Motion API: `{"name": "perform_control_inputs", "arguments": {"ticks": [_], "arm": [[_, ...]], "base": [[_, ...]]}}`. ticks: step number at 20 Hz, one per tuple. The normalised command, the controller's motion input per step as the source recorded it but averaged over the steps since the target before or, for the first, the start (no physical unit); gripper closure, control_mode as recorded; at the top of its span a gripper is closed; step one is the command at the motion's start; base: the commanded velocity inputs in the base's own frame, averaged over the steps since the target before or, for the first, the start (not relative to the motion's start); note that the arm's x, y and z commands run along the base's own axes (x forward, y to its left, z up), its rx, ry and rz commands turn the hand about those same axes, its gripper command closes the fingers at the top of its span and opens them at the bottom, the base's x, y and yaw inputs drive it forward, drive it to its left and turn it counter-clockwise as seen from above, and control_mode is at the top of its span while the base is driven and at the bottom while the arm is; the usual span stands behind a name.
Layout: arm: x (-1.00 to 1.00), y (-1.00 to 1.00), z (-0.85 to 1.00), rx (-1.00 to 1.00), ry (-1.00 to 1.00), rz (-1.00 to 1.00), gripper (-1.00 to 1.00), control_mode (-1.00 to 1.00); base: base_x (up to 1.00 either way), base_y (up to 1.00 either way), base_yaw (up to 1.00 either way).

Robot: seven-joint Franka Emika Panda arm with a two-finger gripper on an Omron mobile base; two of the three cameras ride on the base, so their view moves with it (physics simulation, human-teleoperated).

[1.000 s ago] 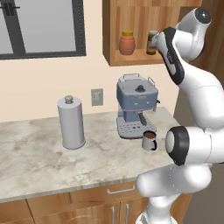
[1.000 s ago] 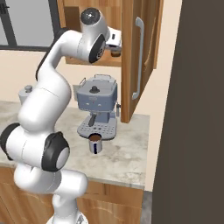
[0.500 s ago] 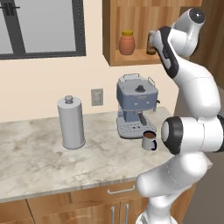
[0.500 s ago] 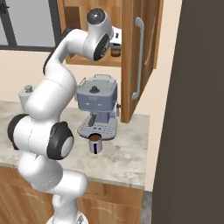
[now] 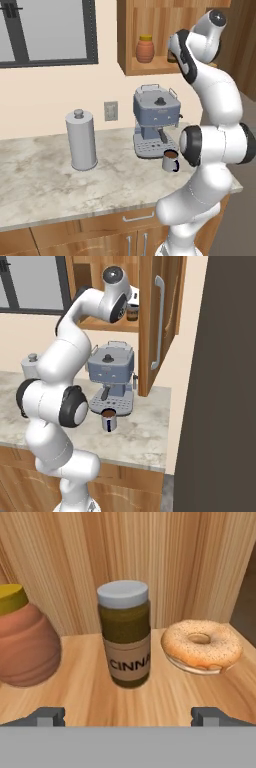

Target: Pick the cinnamon and honey bottle from the cabinet and place them next to the mug.

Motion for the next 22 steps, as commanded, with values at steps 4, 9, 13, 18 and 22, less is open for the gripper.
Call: {"name": "perform_control_inputs", "arguments": {"ticks": [4, 9, 13, 18, 22], "arm": [[0.25, 0.0, -0.09, 0.0, 0.0, 0.0, -1.0, -1.0], [0.21, 0.0, -0.06, 0.0, 0.0, 0.0, -1.0, -1.0], [0.2, 0.0, -0.02, 0.0, 0.0, 0.0, -1.0, -1.0], [0.19, 0.0, -0.05, 0.0, 0.0, 0.0, -1.0, -1.0], [0.15, 0.0, -0.05, 0.0, 0.0, 0.0, -1.0, -1.0]], "base": [[0.0, 0.0, 0.0], [0.0, 0.0, 0.0], [0.0, 0.0, 0.0], [0.0, 0.0, 0.0], [0.0, 0.0, 0.0]]}}
